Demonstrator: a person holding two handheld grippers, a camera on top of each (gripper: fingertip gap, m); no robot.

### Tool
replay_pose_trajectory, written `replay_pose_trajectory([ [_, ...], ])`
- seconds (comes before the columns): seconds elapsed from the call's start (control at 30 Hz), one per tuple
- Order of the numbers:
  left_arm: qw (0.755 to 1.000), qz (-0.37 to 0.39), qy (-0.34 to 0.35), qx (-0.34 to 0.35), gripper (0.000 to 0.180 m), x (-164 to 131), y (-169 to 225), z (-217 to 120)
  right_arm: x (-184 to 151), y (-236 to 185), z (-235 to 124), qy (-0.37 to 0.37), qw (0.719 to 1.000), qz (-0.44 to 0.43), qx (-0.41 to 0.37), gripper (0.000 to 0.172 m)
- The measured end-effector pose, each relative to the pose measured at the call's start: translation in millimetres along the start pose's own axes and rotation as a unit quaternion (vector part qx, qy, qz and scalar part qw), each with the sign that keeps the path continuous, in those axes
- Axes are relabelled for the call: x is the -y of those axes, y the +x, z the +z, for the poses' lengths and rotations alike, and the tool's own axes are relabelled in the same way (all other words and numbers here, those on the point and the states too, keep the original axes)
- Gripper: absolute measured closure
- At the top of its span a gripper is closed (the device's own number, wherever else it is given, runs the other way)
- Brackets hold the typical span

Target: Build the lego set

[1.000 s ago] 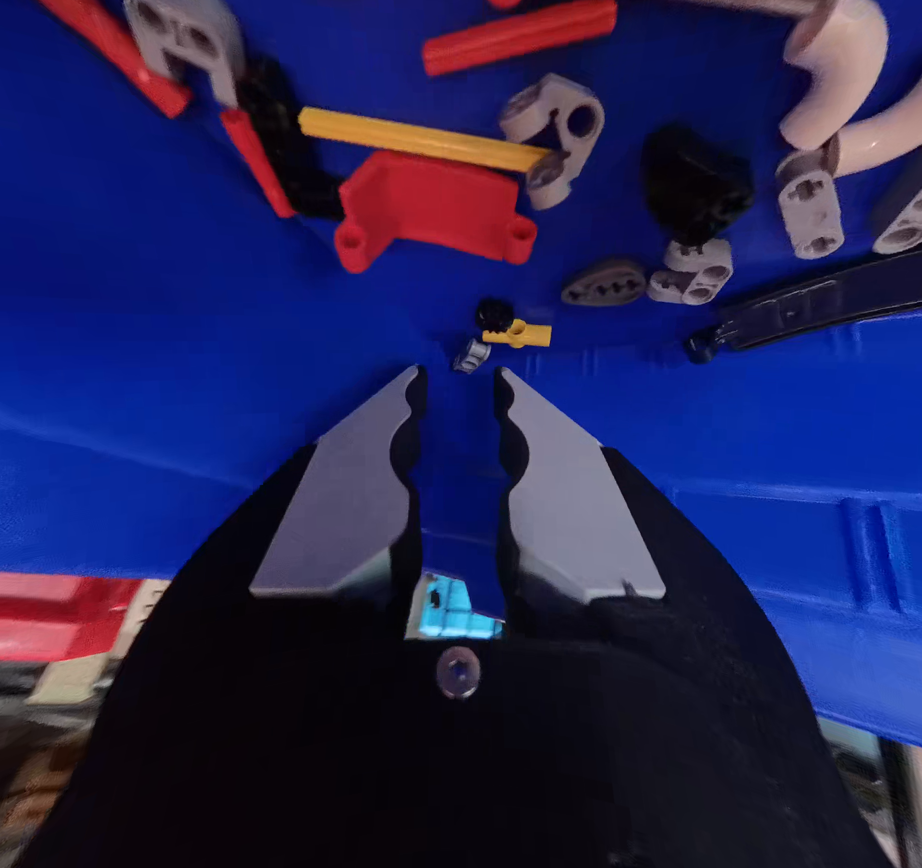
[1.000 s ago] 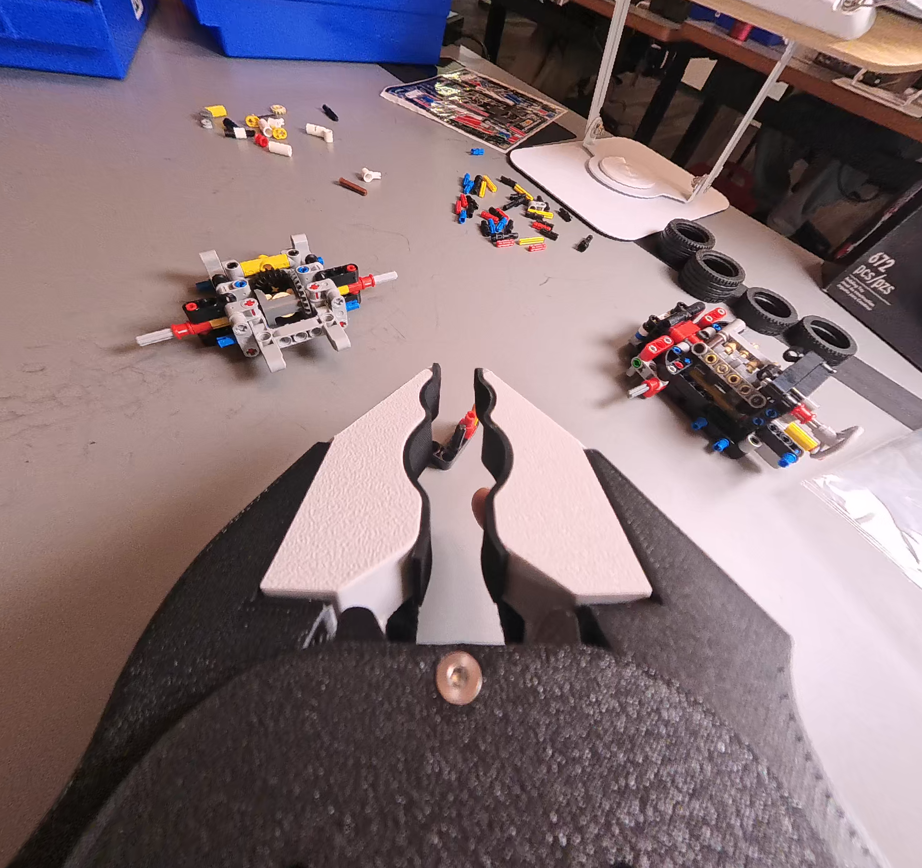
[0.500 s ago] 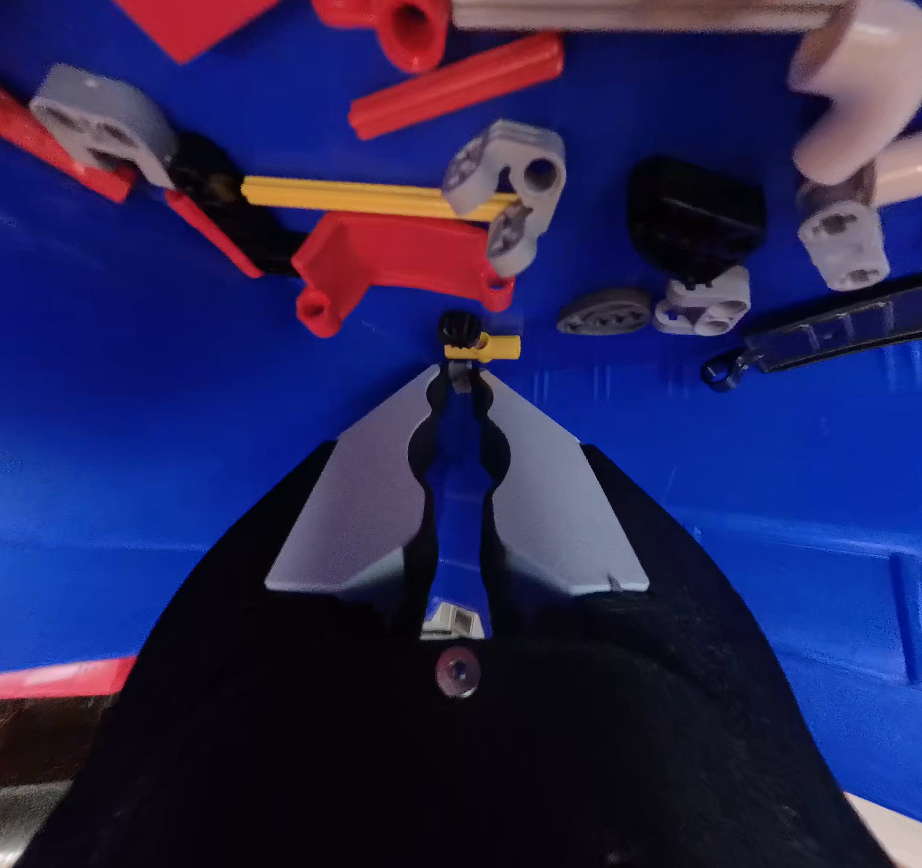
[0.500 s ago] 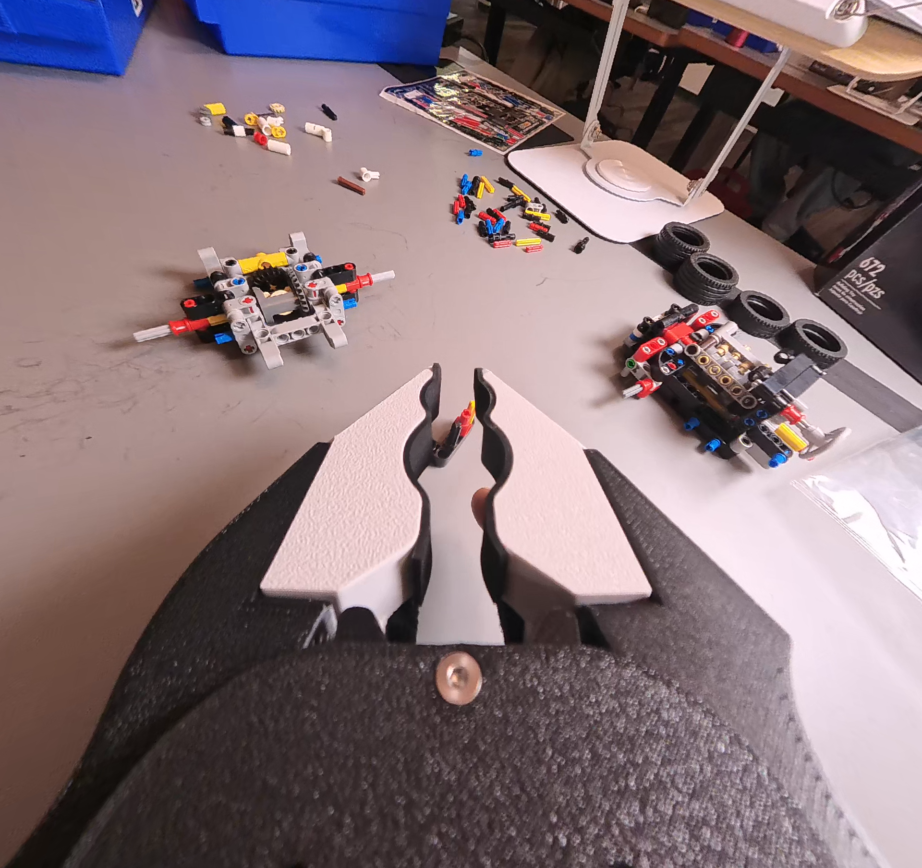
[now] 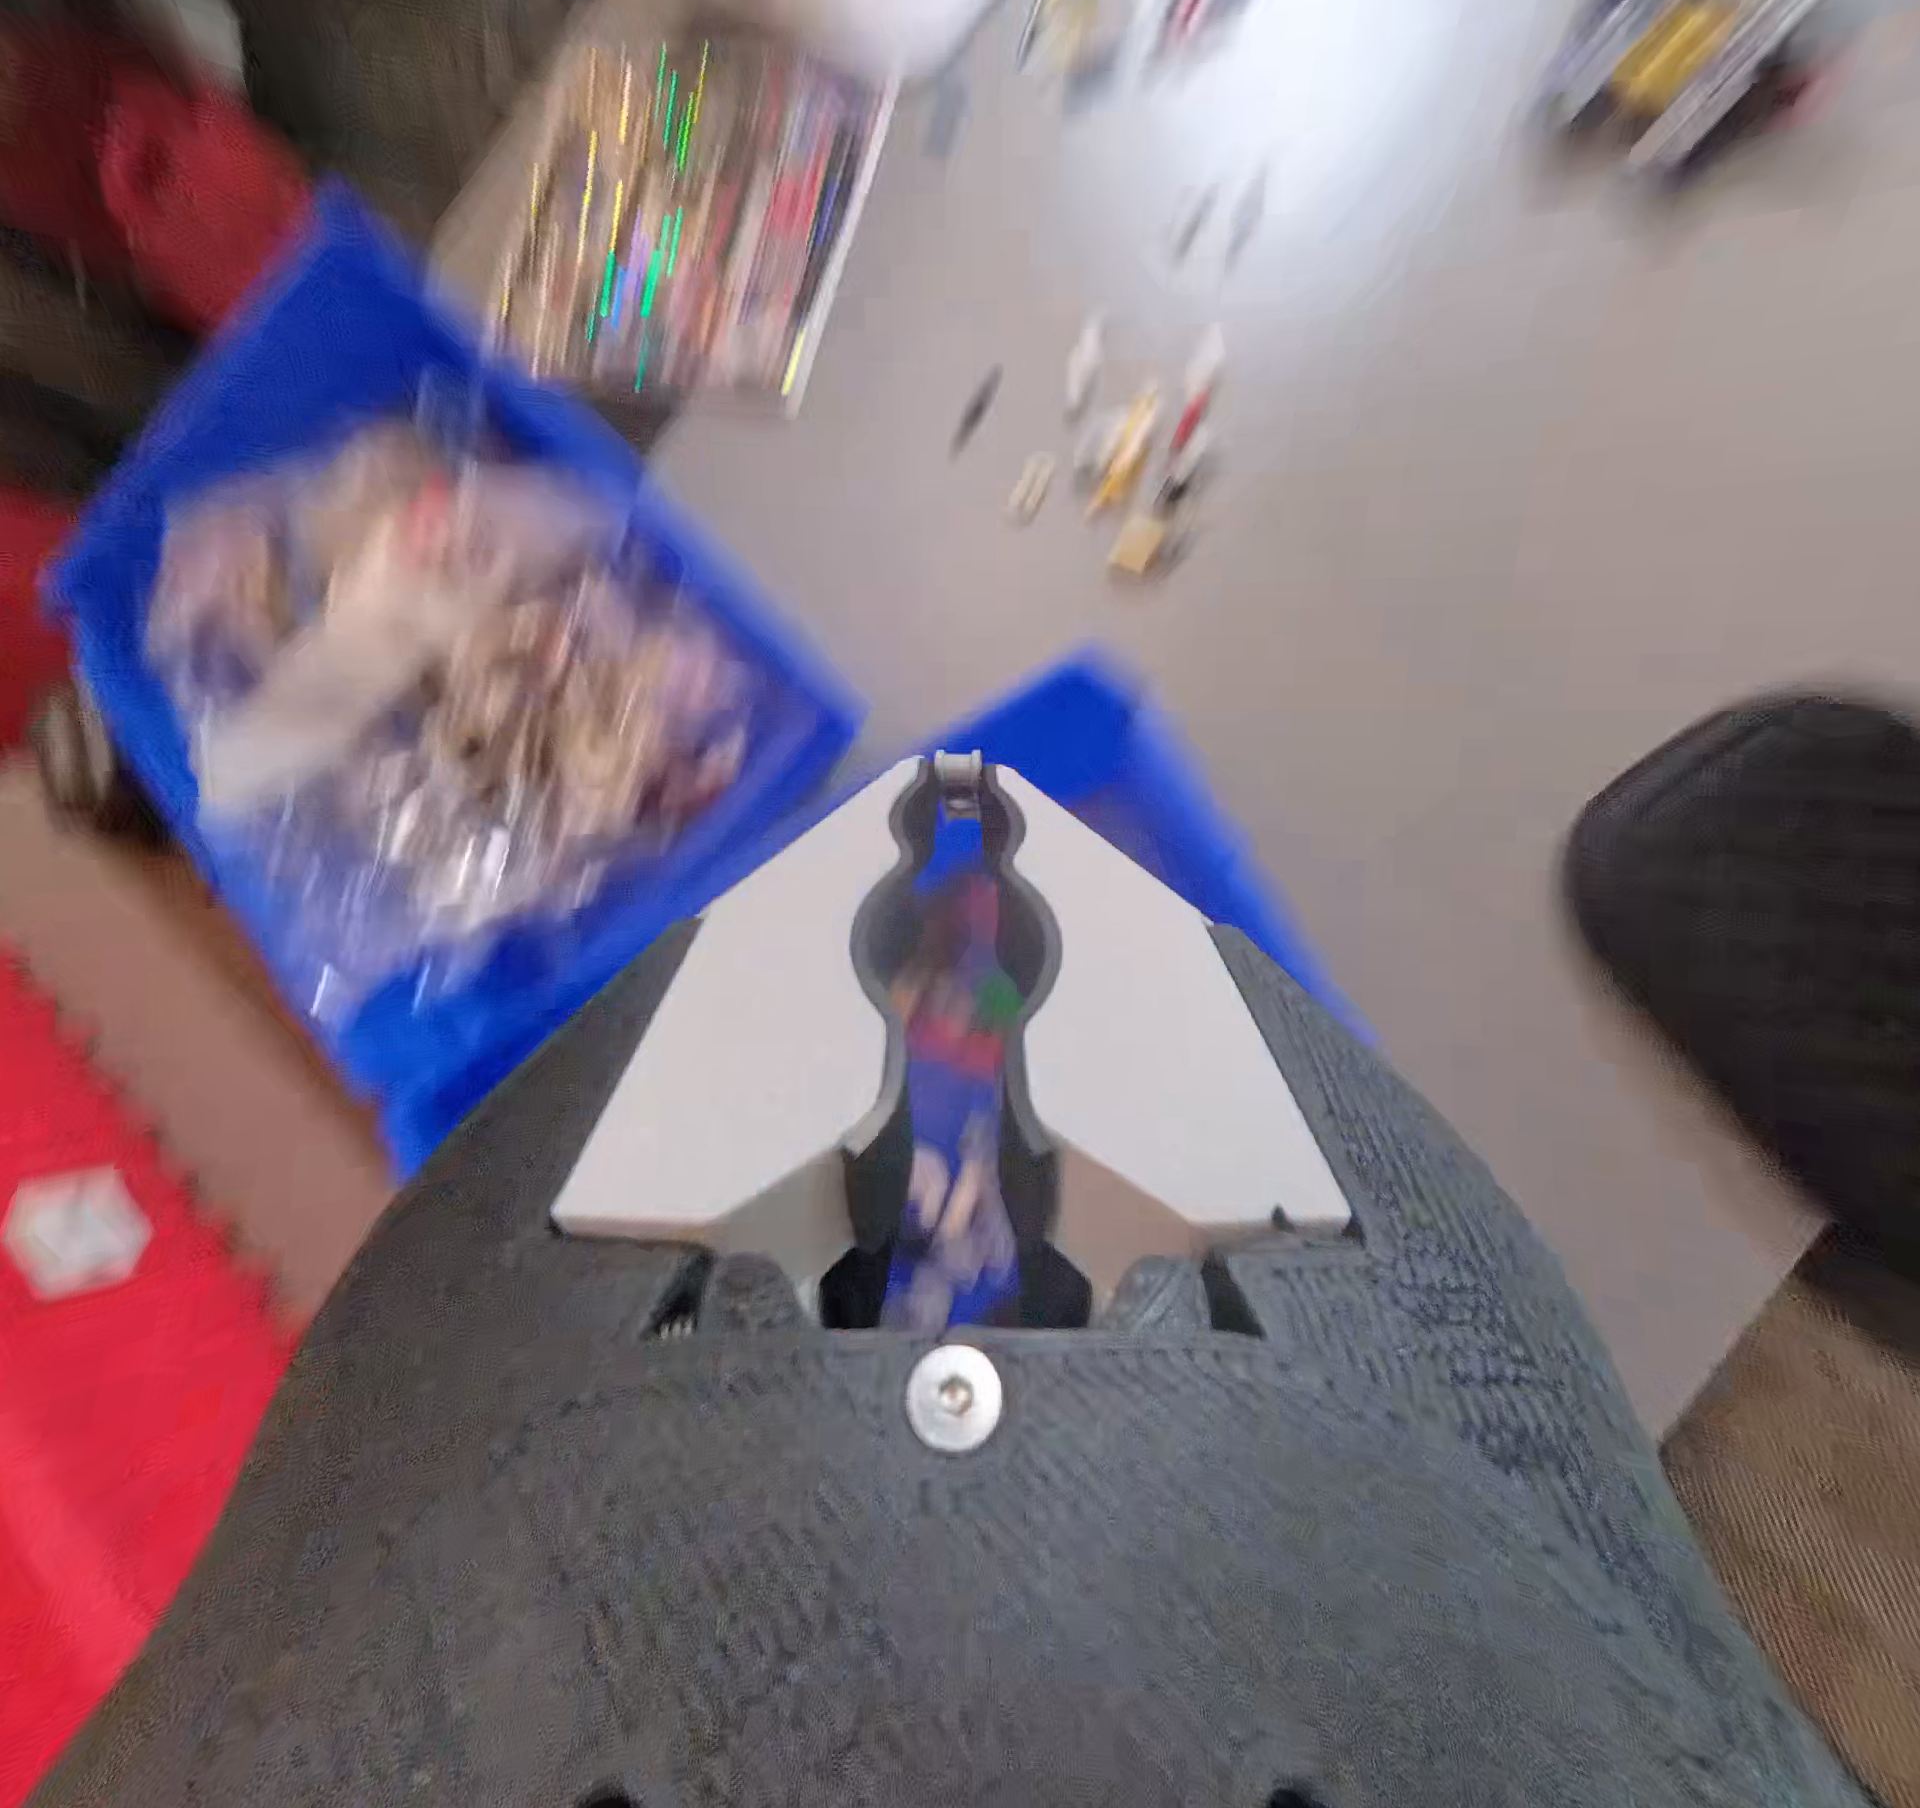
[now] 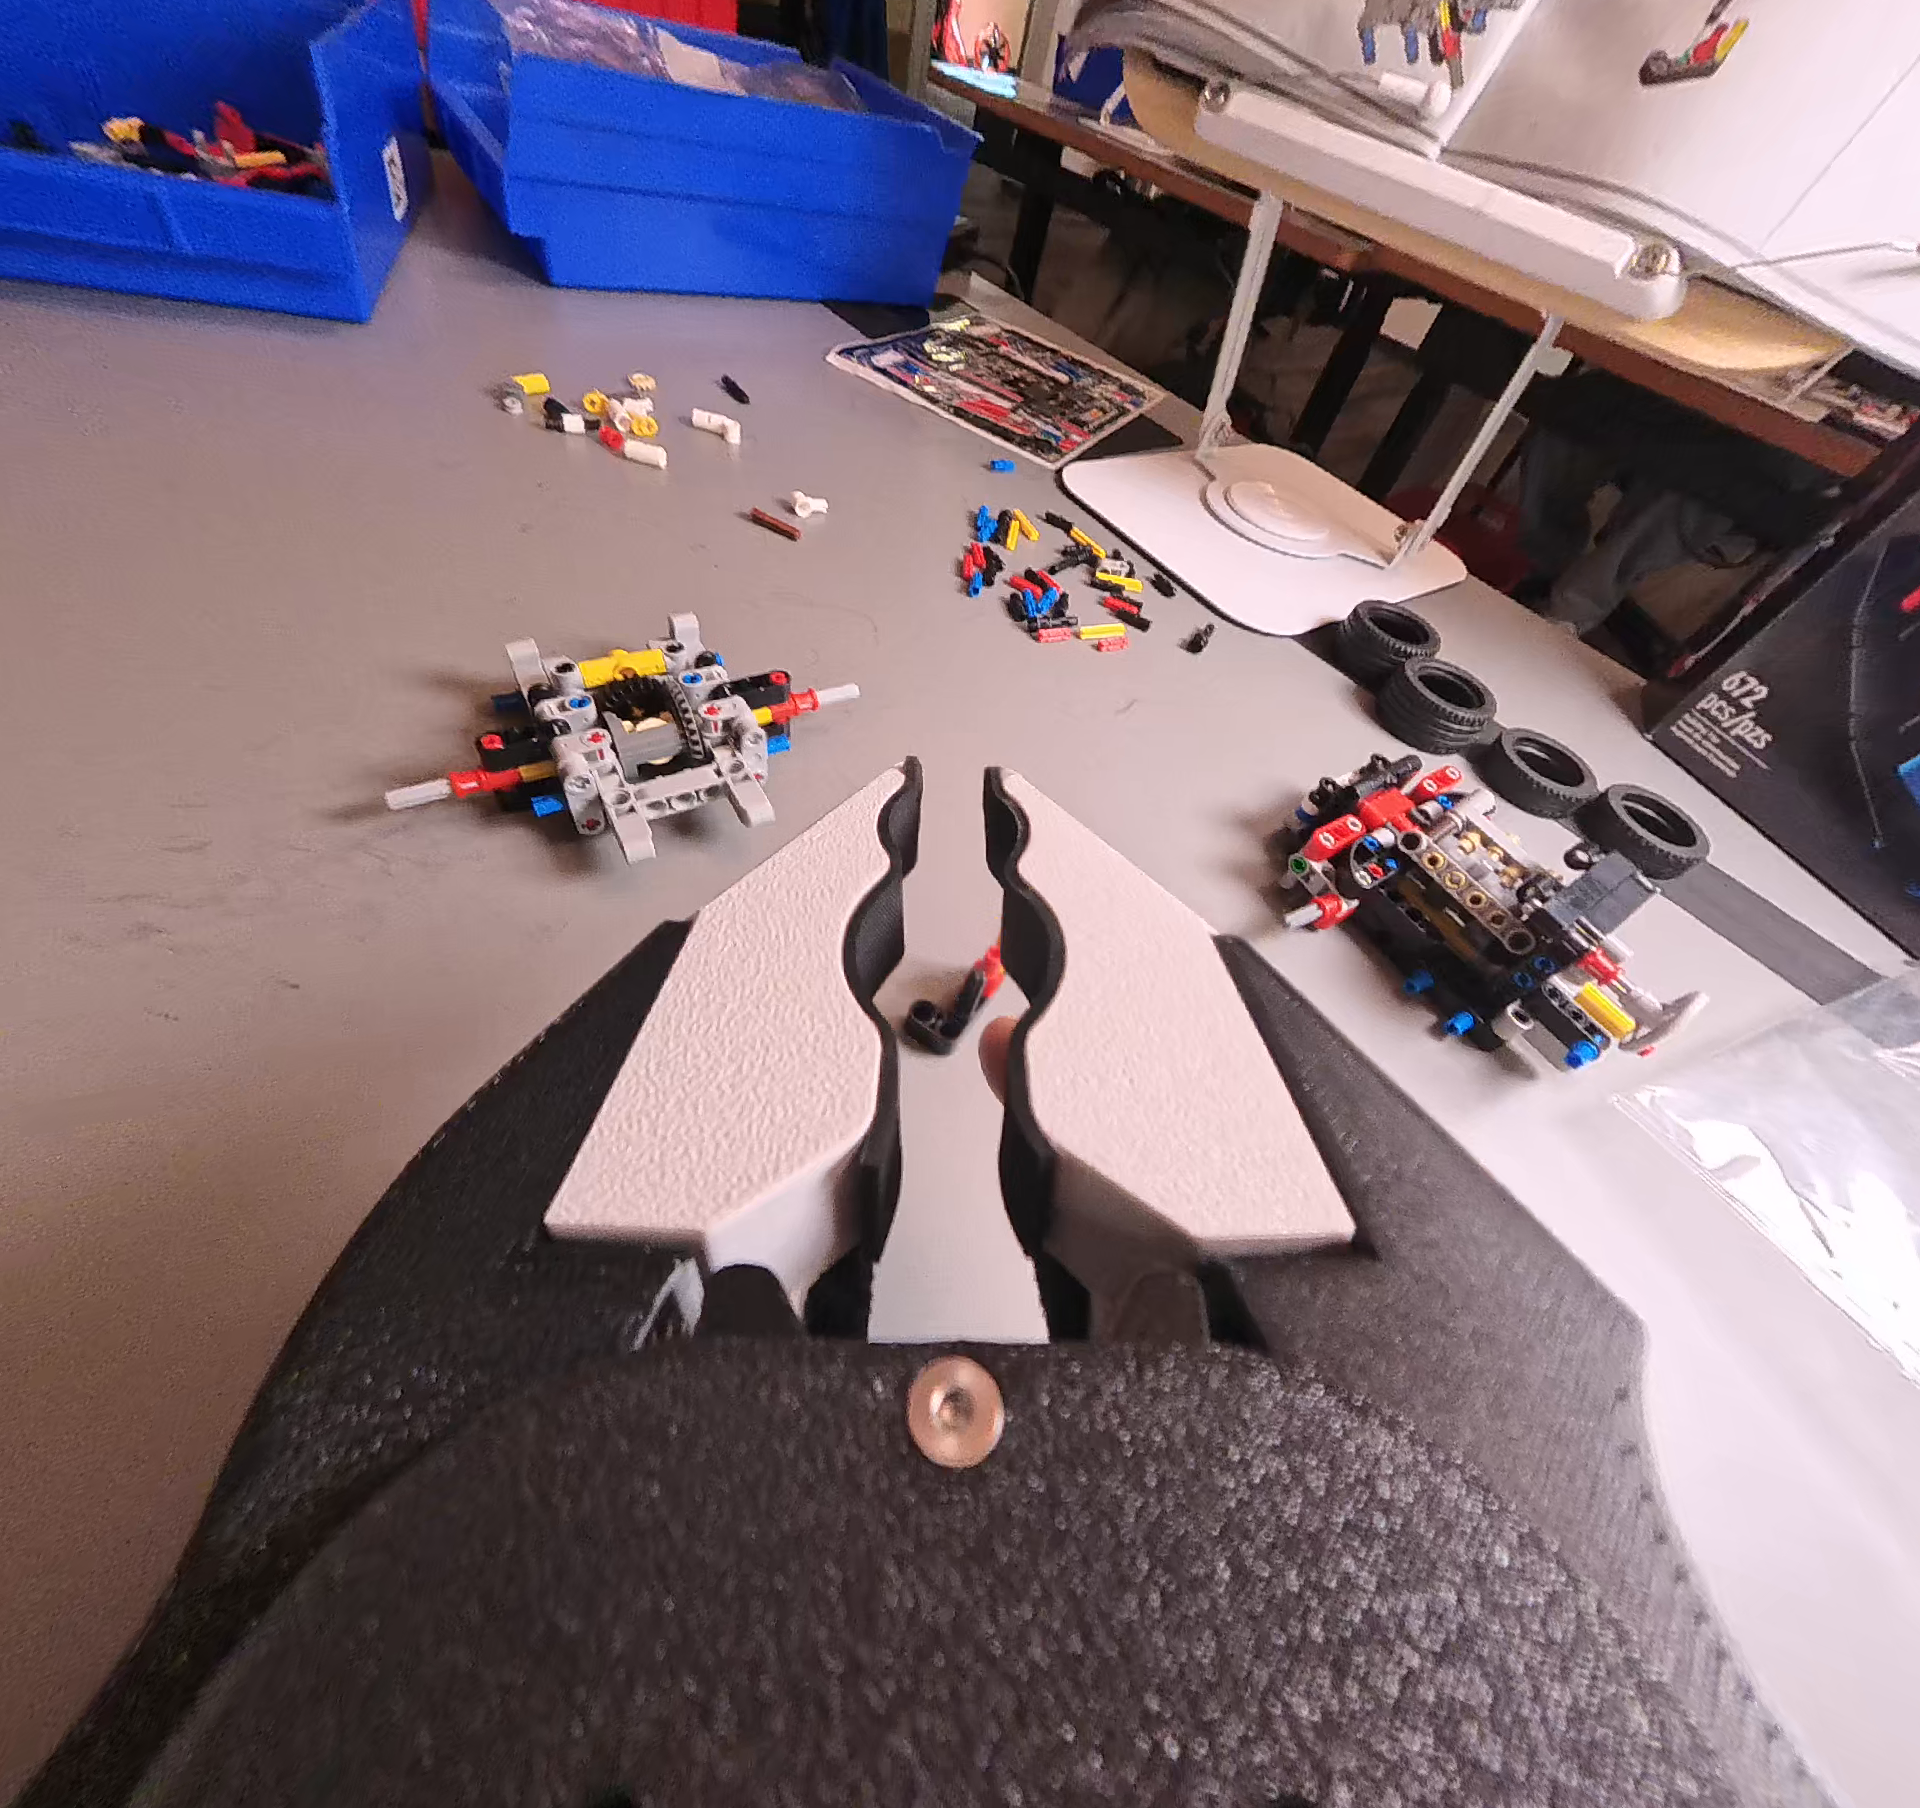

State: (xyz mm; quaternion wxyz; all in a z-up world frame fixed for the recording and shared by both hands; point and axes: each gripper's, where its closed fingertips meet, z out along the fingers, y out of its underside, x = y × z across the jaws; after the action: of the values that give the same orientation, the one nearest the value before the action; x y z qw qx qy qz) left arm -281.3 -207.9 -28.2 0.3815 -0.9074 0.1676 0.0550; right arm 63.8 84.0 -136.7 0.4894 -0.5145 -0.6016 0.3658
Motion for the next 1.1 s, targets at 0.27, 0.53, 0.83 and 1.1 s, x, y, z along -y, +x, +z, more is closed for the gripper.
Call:
replay_pose_trajectory([
  [0.27,0.899,-0.079,0.369,-0.224,0.174,183.1,198.0,60.3,46.1,-42.5,-8.9,0.111,0.991,-0.055,0.044,0.154],
  [0.53,0.791,-0.313,0.356,-0.386,0.174,203.0,250.4,180.9,57.4,-65.5,-6.8,0.137,0.98,-0.142,0.016,0.148],
  [0.83,0.775,-0.354,0.316,-0.417,0.175,178.8,271.2,214.7,37.1,-97.9,20.0,0.086,0.972,-0.219,0.031,0.153],
  [1.1,0.772,-0.352,0.305,-0.433,0.174,175.1,275.2,216.2,31.1,-99.9,20.6,0.081,0.978,-0.185,0.057,0.167],
])
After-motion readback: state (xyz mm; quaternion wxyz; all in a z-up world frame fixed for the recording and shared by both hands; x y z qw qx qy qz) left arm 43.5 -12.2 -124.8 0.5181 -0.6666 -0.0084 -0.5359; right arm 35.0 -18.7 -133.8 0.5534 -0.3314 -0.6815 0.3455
